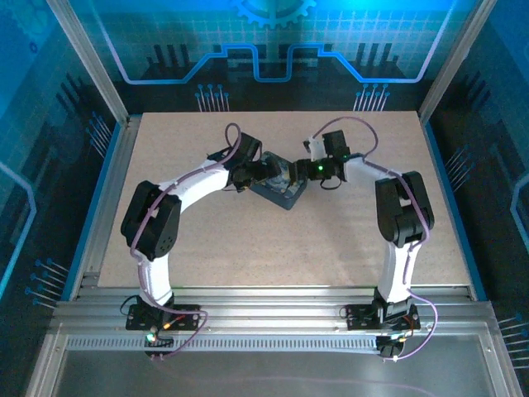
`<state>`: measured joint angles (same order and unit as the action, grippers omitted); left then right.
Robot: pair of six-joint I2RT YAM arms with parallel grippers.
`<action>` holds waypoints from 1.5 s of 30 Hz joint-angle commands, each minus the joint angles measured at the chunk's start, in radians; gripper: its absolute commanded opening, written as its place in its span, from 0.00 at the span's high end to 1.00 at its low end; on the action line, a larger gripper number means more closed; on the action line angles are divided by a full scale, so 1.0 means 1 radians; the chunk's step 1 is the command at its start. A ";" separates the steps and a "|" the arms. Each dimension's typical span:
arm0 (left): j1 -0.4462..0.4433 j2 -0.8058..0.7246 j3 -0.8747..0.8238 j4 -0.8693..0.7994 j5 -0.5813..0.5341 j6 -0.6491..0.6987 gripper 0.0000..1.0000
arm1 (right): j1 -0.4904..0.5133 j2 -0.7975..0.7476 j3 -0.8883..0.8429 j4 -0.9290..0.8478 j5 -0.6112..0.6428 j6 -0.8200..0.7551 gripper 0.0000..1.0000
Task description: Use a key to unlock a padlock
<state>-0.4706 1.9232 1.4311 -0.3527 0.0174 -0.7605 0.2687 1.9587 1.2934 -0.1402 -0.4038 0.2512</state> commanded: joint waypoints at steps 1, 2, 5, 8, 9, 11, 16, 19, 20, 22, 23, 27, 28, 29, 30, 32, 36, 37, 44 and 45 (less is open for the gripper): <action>0.014 0.038 0.076 0.035 0.002 0.010 0.01 | 0.070 -0.097 -0.110 0.108 -0.009 0.111 0.32; 0.017 0.051 0.092 0.036 0.010 0.013 0.01 | 0.093 -0.118 -0.143 0.130 0.007 0.135 0.32; 0.020 0.091 0.147 0.041 0.054 0.033 0.01 | 0.170 -0.157 -0.202 0.166 0.054 0.185 0.31; 0.019 0.139 0.197 0.060 0.139 0.040 0.01 | 0.254 -0.158 -0.200 0.171 0.105 0.210 0.29; 0.018 0.152 0.209 0.066 0.161 0.039 0.01 | 0.277 -0.149 -0.189 0.168 0.117 0.215 0.28; 0.019 0.173 0.226 0.083 0.202 0.042 0.01 | 0.317 -0.128 -0.156 0.154 0.143 0.223 0.28; 0.033 0.184 0.242 0.135 0.262 0.059 0.01 | 0.363 -0.072 -0.095 0.174 0.136 0.253 0.26; 0.063 0.185 0.251 0.151 0.286 0.056 0.01 | 0.377 -0.049 -0.070 0.209 0.103 0.278 0.25; 0.072 0.183 0.253 0.153 0.288 0.054 0.01 | 0.380 -0.044 -0.067 0.219 0.098 0.282 0.25; 0.096 0.170 0.250 0.144 0.285 0.052 0.01 | 0.379 -0.045 -0.066 0.229 0.098 0.291 0.25; 0.106 0.161 0.245 0.138 0.281 0.053 0.01 | 0.380 -0.052 -0.070 0.226 0.100 0.288 0.25; 0.163 0.085 0.204 0.095 0.226 0.078 0.01 | 0.379 -0.115 -0.102 0.185 0.112 0.247 0.24; 0.177 0.065 0.199 0.071 0.202 0.087 0.01 | 0.377 -0.135 -0.110 0.169 0.112 0.233 0.23; 0.190 0.048 0.193 0.050 0.172 0.093 0.01 | 0.376 -0.151 -0.116 0.154 0.111 0.221 0.23; 0.203 0.030 0.189 0.016 0.132 0.097 0.01 | 0.375 -0.167 -0.122 0.138 0.112 0.208 0.23; 0.229 0.005 0.181 -0.045 0.049 0.103 0.01 | 0.373 -0.197 -0.135 0.110 0.118 0.188 0.23; 0.281 0.006 0.173 -0.162 -0.129 0.086 0.06 | 0.366 -0.241 -0.157 0.072 0.137 0.163 0.25; 0.294 0.020 0.176 -0.179 -0.152 0.081 0.10 | 0.366 -0.247 -0.159 0.063 0.138 0.157 0.27; 0.329 0.153 0.248 -0.222 -0.262 0.097 0.33 | 0.371 -0.266 -0.174 0.039 0.119 0.145 0.37; 0.332 0.176 0.274 -0.235 -0.262 0.105 0.37 | 0.371 -0.272 -0.182 0.037 0.122 0.146 0.37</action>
<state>-0.1448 2.0396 1.6459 -0.5182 -0.1768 -0.6773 0.6403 1.7195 1.1316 -0.0681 -0.2844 0.4156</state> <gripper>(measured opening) 0.650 0.630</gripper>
